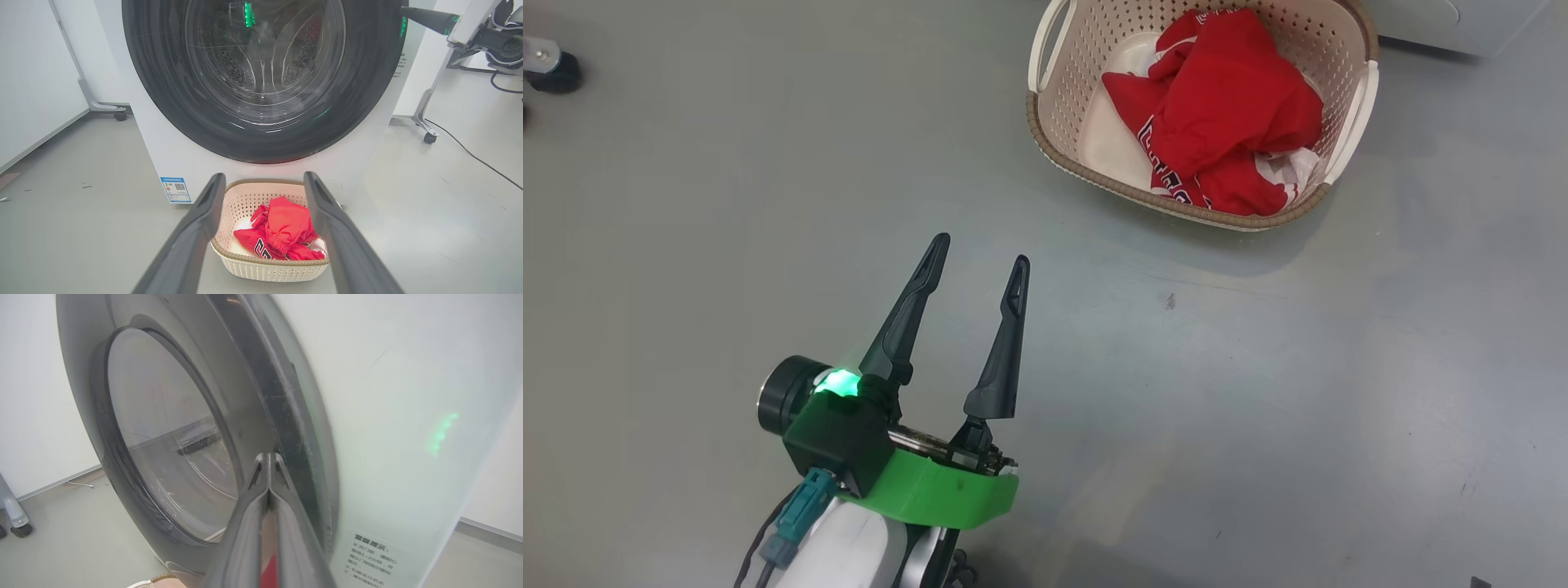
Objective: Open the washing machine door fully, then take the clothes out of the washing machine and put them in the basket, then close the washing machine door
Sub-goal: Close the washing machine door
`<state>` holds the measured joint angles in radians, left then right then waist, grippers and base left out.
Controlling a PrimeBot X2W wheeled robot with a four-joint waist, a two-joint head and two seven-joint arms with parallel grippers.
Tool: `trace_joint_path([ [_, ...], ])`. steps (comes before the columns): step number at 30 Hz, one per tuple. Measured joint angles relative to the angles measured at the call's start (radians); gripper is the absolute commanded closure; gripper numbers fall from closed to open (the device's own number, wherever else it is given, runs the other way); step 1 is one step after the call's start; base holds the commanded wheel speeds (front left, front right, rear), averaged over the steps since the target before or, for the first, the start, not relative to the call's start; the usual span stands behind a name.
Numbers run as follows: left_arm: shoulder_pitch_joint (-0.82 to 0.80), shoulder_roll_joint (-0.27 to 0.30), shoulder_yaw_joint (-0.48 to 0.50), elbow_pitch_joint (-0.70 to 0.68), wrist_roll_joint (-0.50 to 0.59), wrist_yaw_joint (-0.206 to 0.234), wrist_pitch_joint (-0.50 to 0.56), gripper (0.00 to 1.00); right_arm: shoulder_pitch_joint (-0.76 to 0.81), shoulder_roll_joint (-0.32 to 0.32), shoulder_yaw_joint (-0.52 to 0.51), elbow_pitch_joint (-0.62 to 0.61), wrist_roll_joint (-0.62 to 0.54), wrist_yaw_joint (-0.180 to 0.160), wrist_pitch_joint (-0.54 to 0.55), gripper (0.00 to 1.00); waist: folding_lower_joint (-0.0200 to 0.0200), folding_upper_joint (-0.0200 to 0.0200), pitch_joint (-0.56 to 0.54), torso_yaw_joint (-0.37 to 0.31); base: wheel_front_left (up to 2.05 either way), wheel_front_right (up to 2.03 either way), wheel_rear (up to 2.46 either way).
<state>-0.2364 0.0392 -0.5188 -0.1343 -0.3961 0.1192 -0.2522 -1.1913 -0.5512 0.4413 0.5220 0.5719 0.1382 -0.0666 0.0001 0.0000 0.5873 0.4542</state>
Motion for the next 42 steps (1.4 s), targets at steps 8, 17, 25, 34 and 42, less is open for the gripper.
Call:
trace_joint_path([
  [8,0.000,0.000,0.028,0.019,-0.004,0.000,0.000,0.00,0.025,0.056,0.060,0.004,0.047,-0.007,-0.053,1.00,0.0000,0.0000,-0.021,-0.016,0.00,0.00,0.00],
  [17,0.000,-0.001,0.069,0.033,0.000,0.000,0.000,0.00,0.168,0.078,0.096,-0.017,0.083,-0.007,-0.165,1.00,0.0000,0.0000,-0.058,-0.061,0.00,0.00,0.00],
  [25,0.002,-0.001,0.098,0.070,0.004,0.000,0.000,0.00,0.339,0.081,0.108,-0.049,0.096,-0.007,-0.187,0.51,0.0000,0.0000,-0.111,-0.109,0.00,0.00,0.00],
  [34,0.039,-0.001,0.125,0.126,0.020,0.000,0.000,0.00,0.505,0.114,0.069,-0.063,0.097,-0.009,-0.187,0.00,0.0000,0.0001,-0.190,-0.155,0.00,0.00,0.00],
  [42,0.096,-0.001,0.154,0.165,0.052,0.000,0.000,0.00,0.636,0.172,0.002,-0.138,0.084,-0.052,-0.187,0.00,0.0000,0.0000,-0.270,-0.213,0.00,0.00,0.00],
])
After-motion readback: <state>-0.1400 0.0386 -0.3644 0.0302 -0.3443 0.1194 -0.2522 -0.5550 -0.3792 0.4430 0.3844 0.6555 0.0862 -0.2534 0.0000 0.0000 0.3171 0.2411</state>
